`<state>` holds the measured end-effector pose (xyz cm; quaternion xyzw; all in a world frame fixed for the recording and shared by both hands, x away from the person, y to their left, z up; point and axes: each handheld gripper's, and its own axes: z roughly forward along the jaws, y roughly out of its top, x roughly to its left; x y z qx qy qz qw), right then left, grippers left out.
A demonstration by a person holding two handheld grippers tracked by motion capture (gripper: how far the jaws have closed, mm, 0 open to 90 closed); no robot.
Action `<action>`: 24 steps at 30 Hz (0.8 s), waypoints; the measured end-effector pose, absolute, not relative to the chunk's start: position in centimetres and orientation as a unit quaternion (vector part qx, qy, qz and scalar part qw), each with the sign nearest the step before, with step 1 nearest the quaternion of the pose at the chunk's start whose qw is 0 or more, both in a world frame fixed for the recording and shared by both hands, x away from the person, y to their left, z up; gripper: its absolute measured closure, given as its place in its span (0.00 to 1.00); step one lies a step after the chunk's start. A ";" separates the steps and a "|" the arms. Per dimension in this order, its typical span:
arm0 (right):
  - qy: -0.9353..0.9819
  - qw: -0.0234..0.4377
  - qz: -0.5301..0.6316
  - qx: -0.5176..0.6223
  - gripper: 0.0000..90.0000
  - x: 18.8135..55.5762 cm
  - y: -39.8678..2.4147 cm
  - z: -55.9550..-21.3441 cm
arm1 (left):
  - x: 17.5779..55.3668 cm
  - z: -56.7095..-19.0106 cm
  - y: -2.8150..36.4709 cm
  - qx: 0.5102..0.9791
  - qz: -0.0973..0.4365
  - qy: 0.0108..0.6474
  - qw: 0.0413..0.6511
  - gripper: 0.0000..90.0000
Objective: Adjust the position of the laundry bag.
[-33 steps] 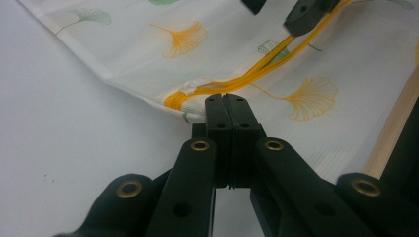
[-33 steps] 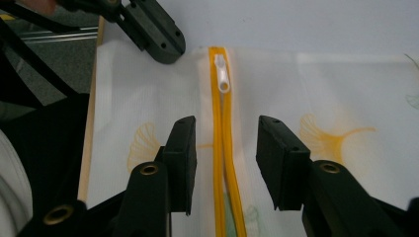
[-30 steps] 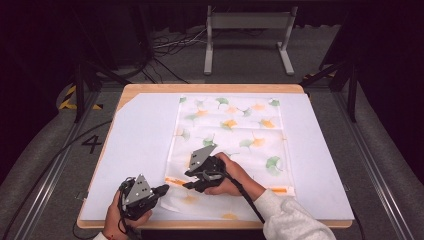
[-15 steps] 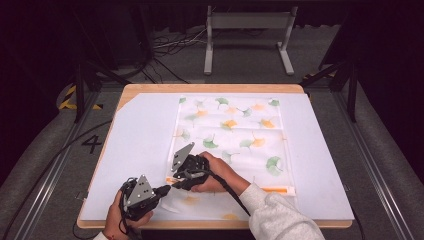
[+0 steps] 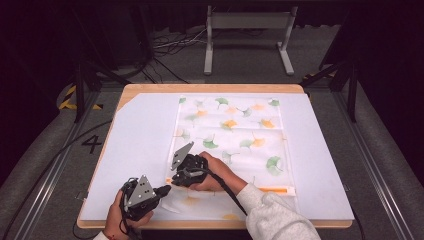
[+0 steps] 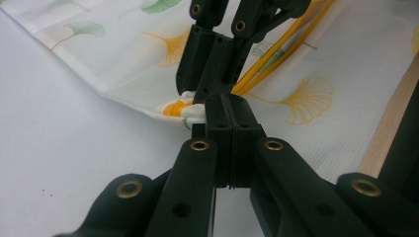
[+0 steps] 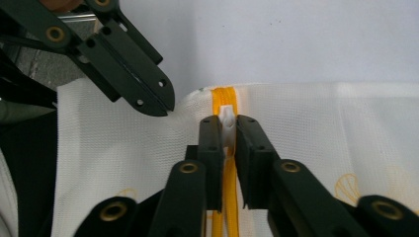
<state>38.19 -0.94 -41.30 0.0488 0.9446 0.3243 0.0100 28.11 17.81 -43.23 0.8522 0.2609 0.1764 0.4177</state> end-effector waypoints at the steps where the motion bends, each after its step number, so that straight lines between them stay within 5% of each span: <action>1: 0.944 0.013 0.324 0.053 0.82 38.2 -0.9 -41.4 | 28.1 -43.2 17.8 0.853 0.176 0.260 0.416 0.99; 7: 0.946 0.000 0.320 0.049 0.93 38.3 -0.8 -41.7 | 28.2 -43.3 17.9 0.852 0.176 0.261 0.418 0.99; 24: 0.950 0.036 0.306 0.045 0.94 37.4 -0.9 -42.1 | 28.2 -43.2 17.9 0.849 0.171 0.264 0.424 0.99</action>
